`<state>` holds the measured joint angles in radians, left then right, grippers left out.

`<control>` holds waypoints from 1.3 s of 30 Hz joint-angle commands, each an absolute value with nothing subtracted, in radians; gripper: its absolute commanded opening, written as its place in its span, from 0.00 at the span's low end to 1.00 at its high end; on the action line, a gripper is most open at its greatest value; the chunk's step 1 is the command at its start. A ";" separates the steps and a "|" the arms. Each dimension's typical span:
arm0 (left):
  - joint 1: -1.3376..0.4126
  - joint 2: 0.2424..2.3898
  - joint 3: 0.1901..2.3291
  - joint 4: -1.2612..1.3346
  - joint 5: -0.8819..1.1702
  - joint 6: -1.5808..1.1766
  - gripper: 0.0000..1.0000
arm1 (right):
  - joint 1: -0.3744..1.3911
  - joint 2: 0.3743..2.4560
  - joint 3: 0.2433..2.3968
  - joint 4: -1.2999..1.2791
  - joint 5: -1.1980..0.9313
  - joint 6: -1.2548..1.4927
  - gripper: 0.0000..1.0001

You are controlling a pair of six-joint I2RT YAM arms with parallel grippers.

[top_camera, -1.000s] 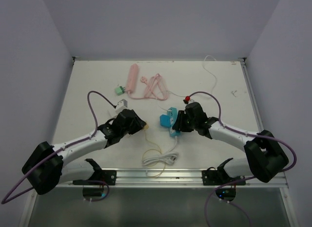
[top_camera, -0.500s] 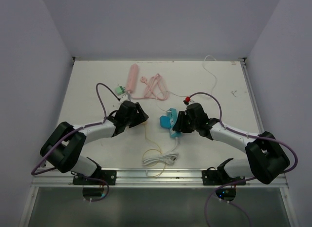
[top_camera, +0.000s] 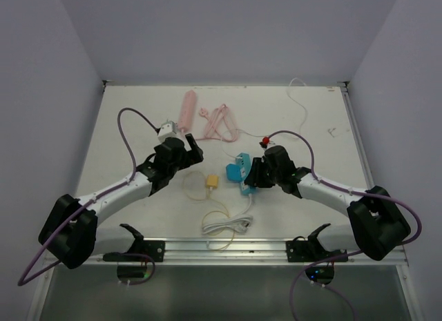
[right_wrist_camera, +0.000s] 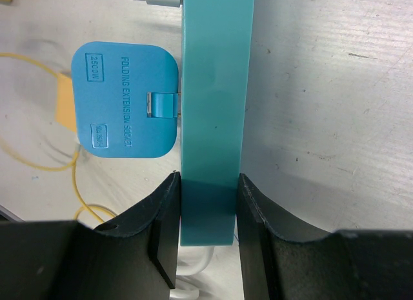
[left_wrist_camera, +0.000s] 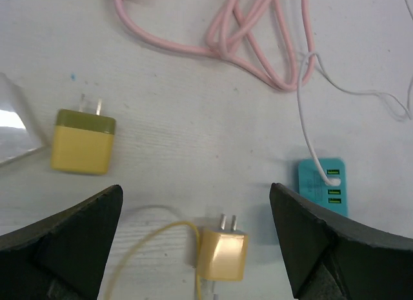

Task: Pull the plug off the socket

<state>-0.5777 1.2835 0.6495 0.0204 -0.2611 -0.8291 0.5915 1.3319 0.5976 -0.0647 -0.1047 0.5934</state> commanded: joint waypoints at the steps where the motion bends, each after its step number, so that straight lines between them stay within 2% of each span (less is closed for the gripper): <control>1: -0.572 1.214 0.710 -0.121 -0.492 -0.726 1.00 | 0.591 1.331 0.566 -0.106 -0.101 0.551 0.00; 10: -0.635 1.152 0.673 -0.003 -0.230 -0.797 1.00 | 0.589 1.341 0.569 -0.097 -0.127 0.557 0.00; 15: -0.770 1.296 0.730 0.106 -0.169 -0.848 1.00 | 0.589 1.342 0.565 -0.086 -0.143 0.558 0.00; 21: -0.785 1.465 0.791 0.176 -0.103 -0.933 0.95 | 0.592 1.332 0.558 -0.081 -0.156 0.563 0.00; 26: -0.785 1.580 0.844 0.173 -0.055 -0.979 0.83 | 0.591 1.327 0.548 -0.077 -0.156 0.565 0.00; 29: -0.785 1.620 0.847 0.201 -0.025 -1.008 0.72 | 0.591 1.331 0.548 -0.074 -0.156 0.565 0.00; 35: -0.792 1.643 0.833 0.221 -0.005 -1.035 0.57 | 0.591 1.336 0.548 -0.071 -0.152 0.565 0.00; 36: -0.792 1.643 0.830 0.221 -0.005 -1.035 0.51 | 0.591 1.338 0.549 -0.071 -0.152 0.565 0.00; 38: -0.792 1.643 0.825 0.222 -0.006 -1.035 0.46 | 0.591 1.344 0.551 -0.071 -0.152 0.568 0.00; 39: -0.792 1.641 0.824 0.222 -0.006 -1.035 0.38 | 0.591 1.345 0.551 -0.071 -0.152 0.568 0.00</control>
